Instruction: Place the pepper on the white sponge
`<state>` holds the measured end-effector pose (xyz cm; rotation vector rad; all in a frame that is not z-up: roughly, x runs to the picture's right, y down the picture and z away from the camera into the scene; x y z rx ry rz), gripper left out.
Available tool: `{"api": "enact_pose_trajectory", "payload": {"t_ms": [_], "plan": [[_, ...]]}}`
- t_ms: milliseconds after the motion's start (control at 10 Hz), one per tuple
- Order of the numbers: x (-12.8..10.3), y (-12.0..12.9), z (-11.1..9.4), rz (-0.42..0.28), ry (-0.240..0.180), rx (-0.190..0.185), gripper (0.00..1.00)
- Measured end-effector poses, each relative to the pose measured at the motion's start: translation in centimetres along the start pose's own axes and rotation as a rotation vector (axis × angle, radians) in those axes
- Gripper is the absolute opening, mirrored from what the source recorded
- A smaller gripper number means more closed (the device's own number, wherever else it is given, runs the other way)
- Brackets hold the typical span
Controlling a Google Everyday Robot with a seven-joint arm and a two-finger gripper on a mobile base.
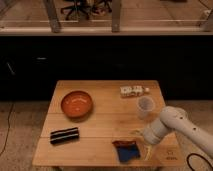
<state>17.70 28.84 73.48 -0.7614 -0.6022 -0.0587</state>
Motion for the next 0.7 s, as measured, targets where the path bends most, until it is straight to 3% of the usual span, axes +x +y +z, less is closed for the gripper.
{"api": "enact_pose_trajectory", "payload": {"t_ms": [700], "plan": [[-0.5, -0.3, -1.7, -0.010, -0.032, 0.038, 0.80]]}}
